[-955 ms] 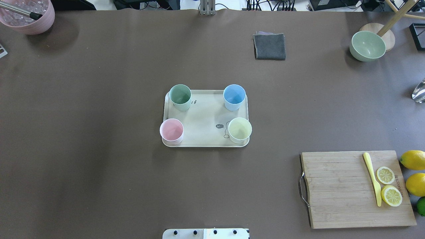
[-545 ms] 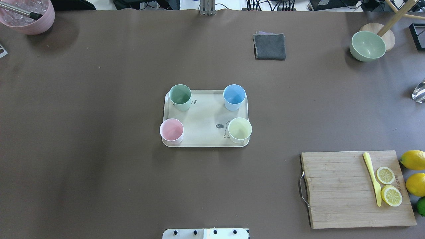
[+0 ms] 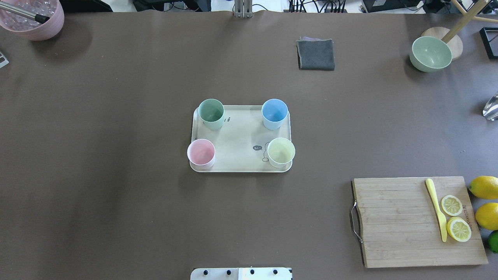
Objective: Place all cups on tray
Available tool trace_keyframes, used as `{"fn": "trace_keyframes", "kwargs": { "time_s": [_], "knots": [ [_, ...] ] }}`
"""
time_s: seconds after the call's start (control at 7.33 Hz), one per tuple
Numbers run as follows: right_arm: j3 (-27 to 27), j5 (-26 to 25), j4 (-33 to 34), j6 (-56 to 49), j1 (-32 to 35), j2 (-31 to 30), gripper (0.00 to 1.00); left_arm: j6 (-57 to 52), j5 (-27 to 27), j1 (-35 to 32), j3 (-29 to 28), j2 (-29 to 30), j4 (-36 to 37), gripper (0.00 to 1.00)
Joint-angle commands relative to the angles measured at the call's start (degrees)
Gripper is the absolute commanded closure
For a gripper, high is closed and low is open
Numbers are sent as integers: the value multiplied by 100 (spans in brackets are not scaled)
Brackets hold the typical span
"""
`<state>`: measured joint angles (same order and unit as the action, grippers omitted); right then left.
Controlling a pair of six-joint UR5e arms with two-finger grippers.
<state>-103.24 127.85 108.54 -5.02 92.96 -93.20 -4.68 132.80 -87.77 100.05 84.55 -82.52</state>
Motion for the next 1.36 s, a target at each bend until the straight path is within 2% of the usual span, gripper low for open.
{"fn": "trace_keyframes", "kwargs": {
  "time_s": [0.0, 0.27, 1.23],
  "knots": [
    [-12, 3, 0, 1, -6, 4, 0, 2, 0, -3, 6, 0, -1, 2],
    [-4, 12, -183, 1, -6, -31, 0, 2, 9, -3, 14, 0, -1, 2],
    [-3, 12, -202, 1, -6, -40, 0, -6, 9, -12, 23, 53, -9, 2]
  ]
}}
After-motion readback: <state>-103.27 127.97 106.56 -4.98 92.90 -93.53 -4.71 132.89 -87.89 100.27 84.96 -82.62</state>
